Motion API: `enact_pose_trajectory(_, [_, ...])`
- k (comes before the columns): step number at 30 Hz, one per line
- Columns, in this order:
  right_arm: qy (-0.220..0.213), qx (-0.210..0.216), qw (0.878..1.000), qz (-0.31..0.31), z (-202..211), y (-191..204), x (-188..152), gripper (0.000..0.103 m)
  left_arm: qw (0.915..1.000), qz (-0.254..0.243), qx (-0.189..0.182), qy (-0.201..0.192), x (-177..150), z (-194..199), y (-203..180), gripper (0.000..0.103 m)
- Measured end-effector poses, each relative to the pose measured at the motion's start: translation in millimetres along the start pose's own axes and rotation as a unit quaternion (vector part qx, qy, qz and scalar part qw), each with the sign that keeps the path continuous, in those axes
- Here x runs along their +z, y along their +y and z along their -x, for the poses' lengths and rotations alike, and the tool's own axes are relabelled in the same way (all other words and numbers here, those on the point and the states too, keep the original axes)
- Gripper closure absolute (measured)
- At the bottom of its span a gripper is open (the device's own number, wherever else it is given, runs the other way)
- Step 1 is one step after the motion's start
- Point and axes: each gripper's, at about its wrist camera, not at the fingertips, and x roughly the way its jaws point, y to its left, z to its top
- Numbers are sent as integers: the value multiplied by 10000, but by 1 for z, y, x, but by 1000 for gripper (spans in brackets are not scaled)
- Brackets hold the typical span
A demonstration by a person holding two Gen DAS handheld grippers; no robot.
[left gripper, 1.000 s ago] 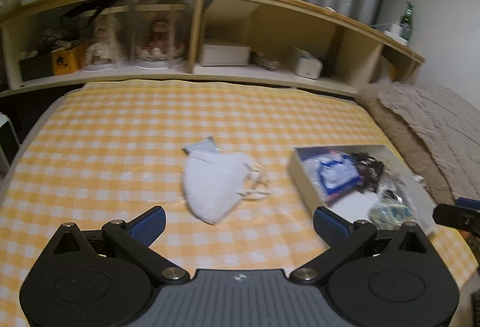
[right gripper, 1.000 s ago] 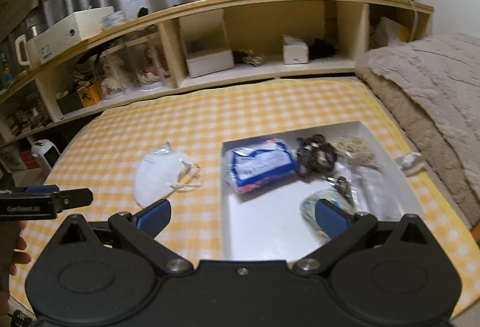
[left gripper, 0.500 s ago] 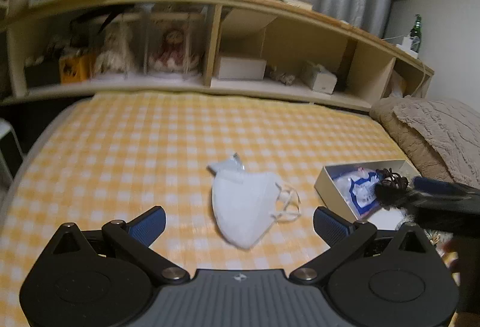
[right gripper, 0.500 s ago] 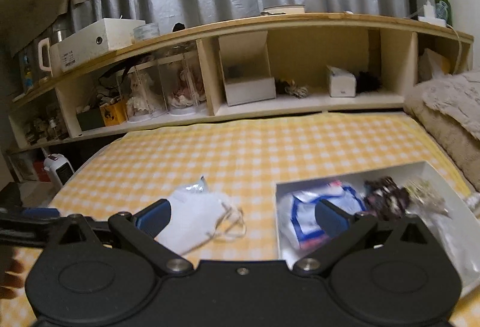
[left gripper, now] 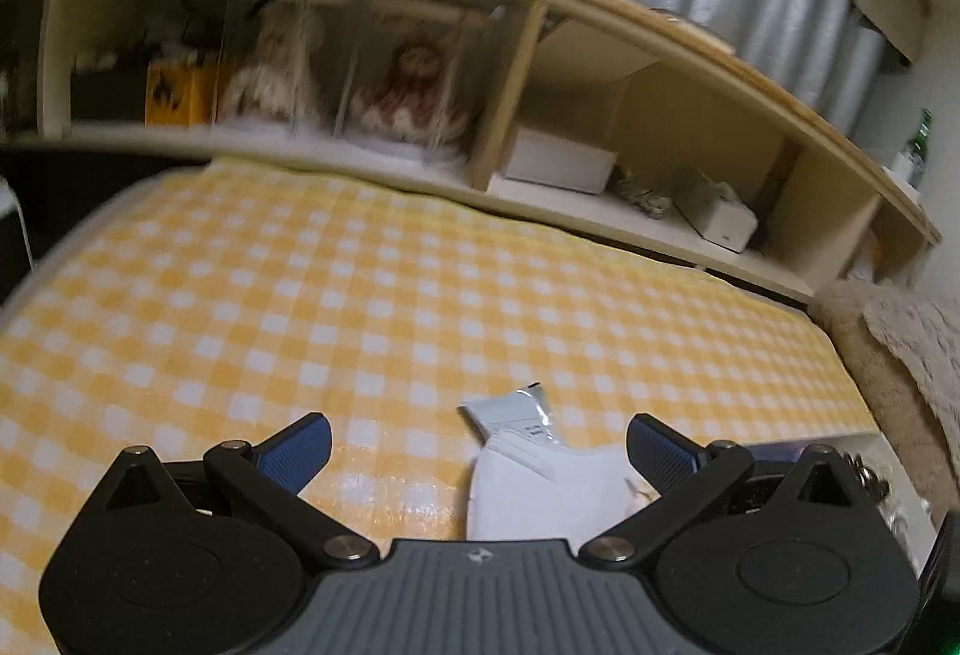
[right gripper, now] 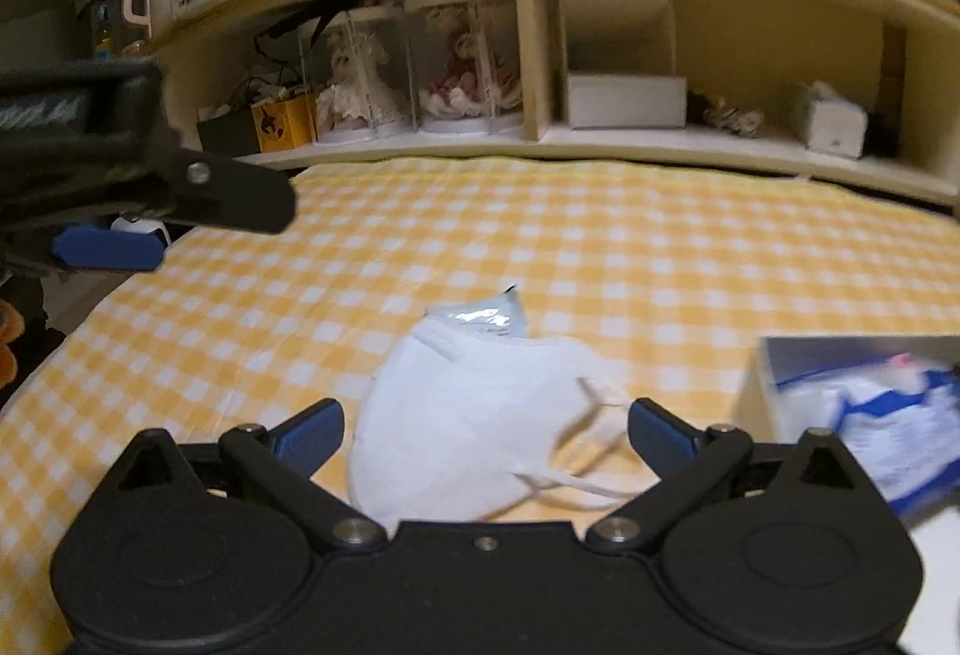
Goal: Organize soft objects
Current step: 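Grasp the white face mask with the right tool while the left tool approaches the foil packet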
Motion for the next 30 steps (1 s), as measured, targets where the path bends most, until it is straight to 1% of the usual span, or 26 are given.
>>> enact_pose_trajectory(1, [23, 25, 10000, -21, -7, 0, 0, 10, 9999, 86, -7, 56, 2, -6, 5, 0])
enact_pose_trajectory(2, [38, 42, 10000, -36, -14, 0, -2, 12, 9998, 184, -21, 102, 3, -14, 9, 0])
enact_pose_trajectory(6, [75, 71, 9999, -60, -37, 1, -9, 14, 9987, 427, -154, 231, 7, -41, 24, 0])
enact_pose_trajectory(7, [86, 91, 9999, -33, -42, 2, -10, 17, 9984, 453, -191, 262, 7, -47, 26, 0])
enact_pose_trajectory(8, [48, 146, 9999, 32, -44, 3, -11, 22, 9982, 476, -220, 291, 7, -53, 27, 0])
enact_pose_trajectory(9, [40, 153, 9998, 97, -47, 4, -12, 26, 9979, 498, -268, 320, 7, -60, 28, 0])
enact_pose_trajectory(10, [122, 167, 9996, 177, -50, 6, -13, 33, 9976, 508, -323, 347, 7, -66, 29, 0])
enact_pose_trajectory(11, [306, 197, 9990, 264, -55, 7, -15, 43, 9972, 507, -402, 386, 8, -73, 28, 0])
enact_pose_trajectory(12, [538, 195, 9977, 368, -59, 9, -18, 45, 9968, 486, -478, 418, 8, -79, 27, 0])
enact_pose_trajectory(14, [525, 162, 9966, 618, -56, 11, -23, 46, 9964, 409, -587, 448, 10, -89, 22, 0])
enact_pose_trajectory(15, [585, 178, 9962, 618, -55, 10, -23, 47, 9962, 386, -640, 457, 10, -93, 20, 0])
enact_pose_trajectory(18, [769, 237, 9946, 649, -49, 7, -23, 57, 9945, 371, -806, 549, 8, -105, 10, 0])
enact_pose_trajectory(19, [822, 258, 9938, 704, -46, 7, -24, 62, 9940, 347, -841, 601, 6, -108, 7, 0])
enact_pose_trajectory(20, [872, 281, 9929, 763, -43, 7, -26, 68, 9937, 280, -847, 673, 4, -112, 3, 0])
enact_pose_trajectory(21, [928, 306, 9918, 822, -40, 7, -27, 71, 9938, 215, -839, 703, 2, -115, 0, 0])
enact_pose_trajectory(23, [1085, 388, 9888, 949, -35, 10, -28, 84, 9942, 67, -799, 715, -3, -121, -7, 0])
enact_pose_trajectory(25, [1255, 481, 9850, 1084, -27, 9, -30, 90, 9946, -149, -788, 659, -6, -128, -12, 0])
enact_pose_trajectory(26, [1350, 539, 9827, 1149, -22, 8, -32, 93, 9947, -322, -784, 580, -8, -130, -15, 0])
enact_pose_trajectory(28, [1529, 647, 9785, 1222, -11, 4, -36, 95, 9939, -621, -812, 415, -9, -134, -19, 0])
enact_pose_trajectory(30, [1703, 738, 9746, 1254, 0, 0, -39, 95, 9914, -876, -943, 244, -9, -139, -21, 0])
